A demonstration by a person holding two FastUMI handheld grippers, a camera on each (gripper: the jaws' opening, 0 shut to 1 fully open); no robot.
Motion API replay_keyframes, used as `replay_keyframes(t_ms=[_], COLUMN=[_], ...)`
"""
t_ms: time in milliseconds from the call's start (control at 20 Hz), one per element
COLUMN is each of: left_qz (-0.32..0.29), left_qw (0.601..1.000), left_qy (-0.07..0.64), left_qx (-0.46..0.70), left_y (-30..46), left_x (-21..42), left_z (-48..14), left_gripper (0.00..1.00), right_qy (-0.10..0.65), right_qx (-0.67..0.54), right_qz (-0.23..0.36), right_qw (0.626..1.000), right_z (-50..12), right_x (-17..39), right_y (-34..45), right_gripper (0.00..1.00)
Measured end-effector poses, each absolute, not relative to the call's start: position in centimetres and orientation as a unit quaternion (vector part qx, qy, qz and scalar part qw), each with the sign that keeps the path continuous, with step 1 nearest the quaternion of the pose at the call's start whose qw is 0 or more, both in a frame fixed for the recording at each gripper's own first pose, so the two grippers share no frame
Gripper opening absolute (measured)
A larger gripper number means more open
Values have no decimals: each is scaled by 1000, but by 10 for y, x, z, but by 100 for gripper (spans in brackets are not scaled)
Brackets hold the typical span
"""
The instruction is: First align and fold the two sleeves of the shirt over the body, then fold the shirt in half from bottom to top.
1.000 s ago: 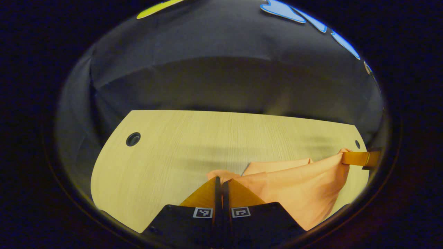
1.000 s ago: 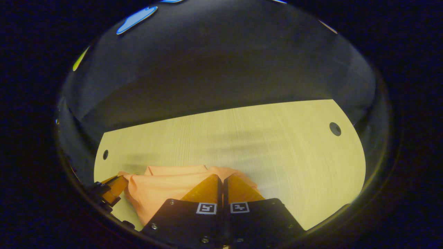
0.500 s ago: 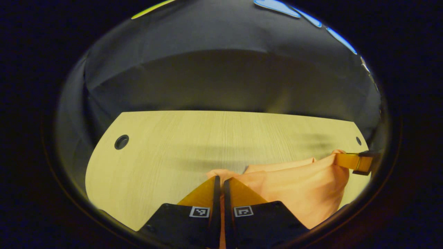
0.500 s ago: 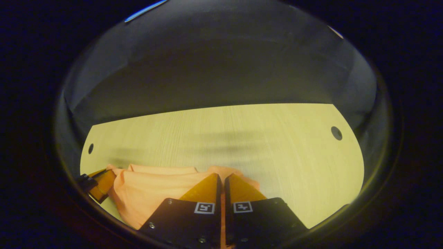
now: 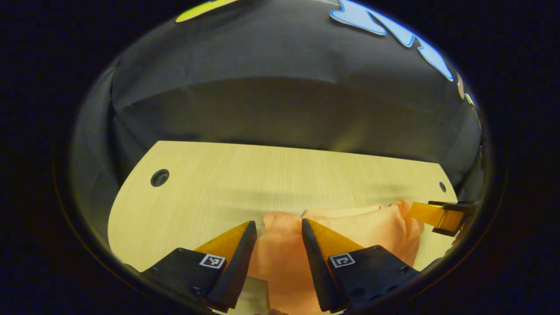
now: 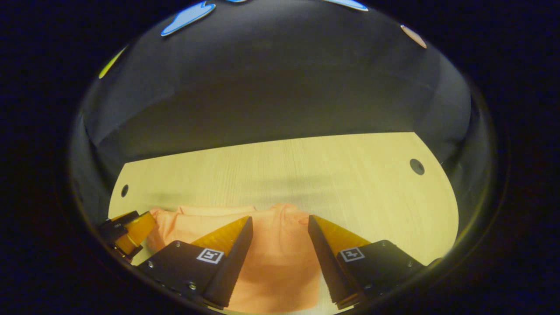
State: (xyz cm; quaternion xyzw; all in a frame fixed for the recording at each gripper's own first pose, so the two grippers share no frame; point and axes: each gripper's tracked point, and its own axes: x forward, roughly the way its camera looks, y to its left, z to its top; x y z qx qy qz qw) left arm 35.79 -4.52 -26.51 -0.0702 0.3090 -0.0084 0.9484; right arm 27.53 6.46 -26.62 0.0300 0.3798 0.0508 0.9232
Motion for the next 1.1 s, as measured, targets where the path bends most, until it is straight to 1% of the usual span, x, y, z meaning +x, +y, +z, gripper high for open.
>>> replay_keyframes(t_ms=[50,100,150,200,250,300,400,450,500,550,600,700,750,800,900,1050,1100], left_qz=[-9,-11,-13,-16,-18,-20,-25,-27,-29,-32,-34,-40,-43,-44,-46,-46,-48], left_qw=[951,953,956,960,963,967,973,975,978,980,982,986,987,989,991,992,992], left_qy=[300,291,282,268,254,243,218,206,195,184,171,150,139,128,111,93,90], left_qx=[-74,-78,-82,-84,-82,-77,-75,-75,-74,-72,-68,-64,-65,-66,-67,-65,-67], left_y=[-43,-42,-43,-43,-42,-41,-36,-35,-35,-36,-35,-36,-38,-39,-41,-44,-46], left_x=[351,343,333,322,311,299,274,258,240,222,206,174,162,148,120,87,77], left_z=[-251,-235,-218,-198,-179,-161,-124,-105,-87,-69,-53,-25,-16,-6,10,23,25], left_gripper=[67,72,67,72,67,76,76,67,67,67,67,67,71,71,67,71,67], right_qy=[370,359,347,334,322,309,285,275,266,256,245,222,209,198,178,160,156], right_qx=[30,30,30,29,27,24,23,26,31,35,37,34,31,31,33,32,31], right_qz=[54,58,61,65,68,71,74,77,80,83,86,88,89,91,94,99,99], right_qw=[927,931,935,940,944,948,955,958,960,962,965,970,973,975,979,982,982], right_z=[-252,-237,-222,-208,-191,-180,-147,-134,-121,-109,-97,-78,-69,-62,-49,-44,-43], right_x=[269,260,253,245,235,223,202,190,179,168,156,132,120,107,85,60,54], right_y=[65,64,64,63,63,64,62,59,55,50,45,42,42,43,42,38,36], right_gripper=[81,80,81,81,81,81,81,81,79,81,79,81,81,81,81,81,81])
